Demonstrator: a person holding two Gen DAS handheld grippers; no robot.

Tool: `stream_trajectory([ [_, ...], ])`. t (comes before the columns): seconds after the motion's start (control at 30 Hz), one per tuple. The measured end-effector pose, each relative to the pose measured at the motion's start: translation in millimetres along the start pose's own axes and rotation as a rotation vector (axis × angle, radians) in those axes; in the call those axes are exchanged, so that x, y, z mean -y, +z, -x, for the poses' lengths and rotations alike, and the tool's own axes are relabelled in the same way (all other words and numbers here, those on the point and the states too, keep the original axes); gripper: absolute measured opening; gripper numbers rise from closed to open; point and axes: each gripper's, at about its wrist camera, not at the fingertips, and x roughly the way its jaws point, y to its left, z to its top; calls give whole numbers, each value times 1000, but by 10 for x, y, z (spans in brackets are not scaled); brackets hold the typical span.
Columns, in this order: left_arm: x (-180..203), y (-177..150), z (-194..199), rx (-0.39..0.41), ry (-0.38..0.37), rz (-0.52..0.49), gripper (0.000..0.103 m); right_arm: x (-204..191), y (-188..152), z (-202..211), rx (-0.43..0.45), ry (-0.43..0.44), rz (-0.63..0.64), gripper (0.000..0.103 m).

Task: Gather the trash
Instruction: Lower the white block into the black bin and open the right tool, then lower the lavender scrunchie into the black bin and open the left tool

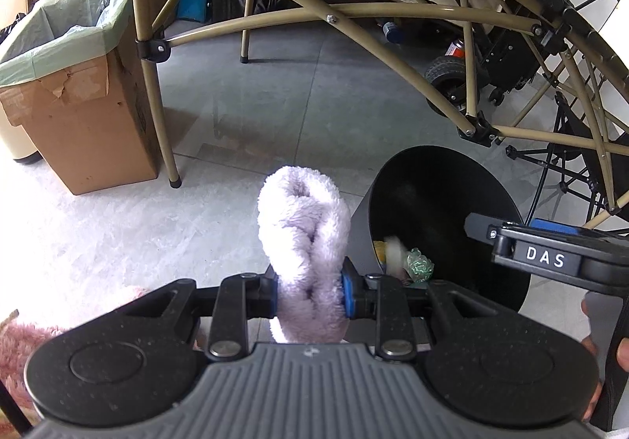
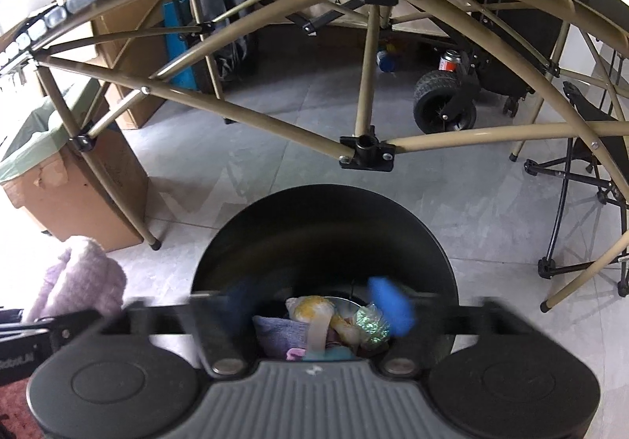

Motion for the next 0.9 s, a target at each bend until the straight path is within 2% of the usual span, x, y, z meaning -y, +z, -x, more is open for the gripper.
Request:
stream_trajectory([
  [0.17,23,-6,-2,2,0,-3,29,59,-11,-20,-16,-7,-22,103],
  [0.5,275,3,-66,-4,-4,-60,29,312,-59,96,8,-37,-82,103],
  [0.9,956,-37,-169,-20,-28,-193,29,1088,-229,348,45,-96,-260,103],
])
